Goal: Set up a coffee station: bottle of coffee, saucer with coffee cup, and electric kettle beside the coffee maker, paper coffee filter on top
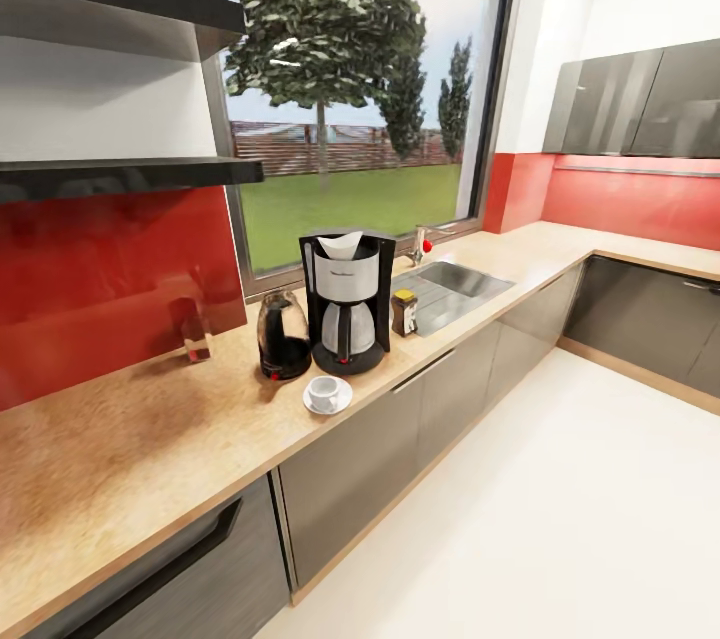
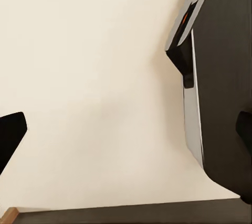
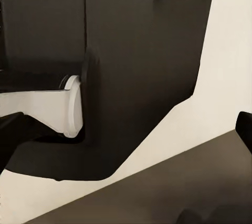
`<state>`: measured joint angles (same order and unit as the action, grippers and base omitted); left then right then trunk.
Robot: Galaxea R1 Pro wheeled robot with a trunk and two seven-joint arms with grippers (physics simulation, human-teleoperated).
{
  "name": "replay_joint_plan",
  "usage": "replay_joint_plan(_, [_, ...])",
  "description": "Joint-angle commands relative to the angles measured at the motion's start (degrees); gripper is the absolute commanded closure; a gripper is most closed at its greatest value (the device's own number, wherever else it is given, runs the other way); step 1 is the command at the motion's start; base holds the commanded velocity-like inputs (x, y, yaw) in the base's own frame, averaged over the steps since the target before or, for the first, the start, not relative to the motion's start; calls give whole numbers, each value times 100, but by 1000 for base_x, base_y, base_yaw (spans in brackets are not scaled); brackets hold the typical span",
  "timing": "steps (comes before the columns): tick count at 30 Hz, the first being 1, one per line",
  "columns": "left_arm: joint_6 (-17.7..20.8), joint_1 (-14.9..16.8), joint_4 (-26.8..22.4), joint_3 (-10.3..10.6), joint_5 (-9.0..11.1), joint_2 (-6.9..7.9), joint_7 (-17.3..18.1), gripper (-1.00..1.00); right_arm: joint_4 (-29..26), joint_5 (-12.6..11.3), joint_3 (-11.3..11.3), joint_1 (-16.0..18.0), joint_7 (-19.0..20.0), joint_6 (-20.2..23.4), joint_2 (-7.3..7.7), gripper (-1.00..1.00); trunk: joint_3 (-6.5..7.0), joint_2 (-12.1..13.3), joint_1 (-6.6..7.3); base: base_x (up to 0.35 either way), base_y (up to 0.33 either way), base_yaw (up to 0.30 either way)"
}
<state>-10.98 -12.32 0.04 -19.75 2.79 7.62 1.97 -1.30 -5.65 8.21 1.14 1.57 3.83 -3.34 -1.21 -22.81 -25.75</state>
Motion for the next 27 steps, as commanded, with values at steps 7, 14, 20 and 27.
replay_joint_plan(7, [-9, 1, 100, -16, -353, 2, 14, -100, -11, -59, 49, 0, 1, 35, -8, -100, -11, -11, -3, 0, 0, 0])
replay_joint_plan(14, [16, 1, 91, -18, -362, 10, 14, -100, -14, -72, 39, 0, -49, 26, 3, -100, -11, -11, -3, 0, 0, 0])
replay_joint_plan(20, [41, 1, 68, 7, -367, 11, 14, -100, -32, -95, 30, 0, -58, -15, 17, -100, -11, -11, -3, 0, 0, 0])
replay_joint_plan(27, [28, 1, 21, -50, -343, -9, 13, -100, -250, -112, 6, 0, -52, -38, 12, -100, -11, -11, -3, 0, 0, 0])
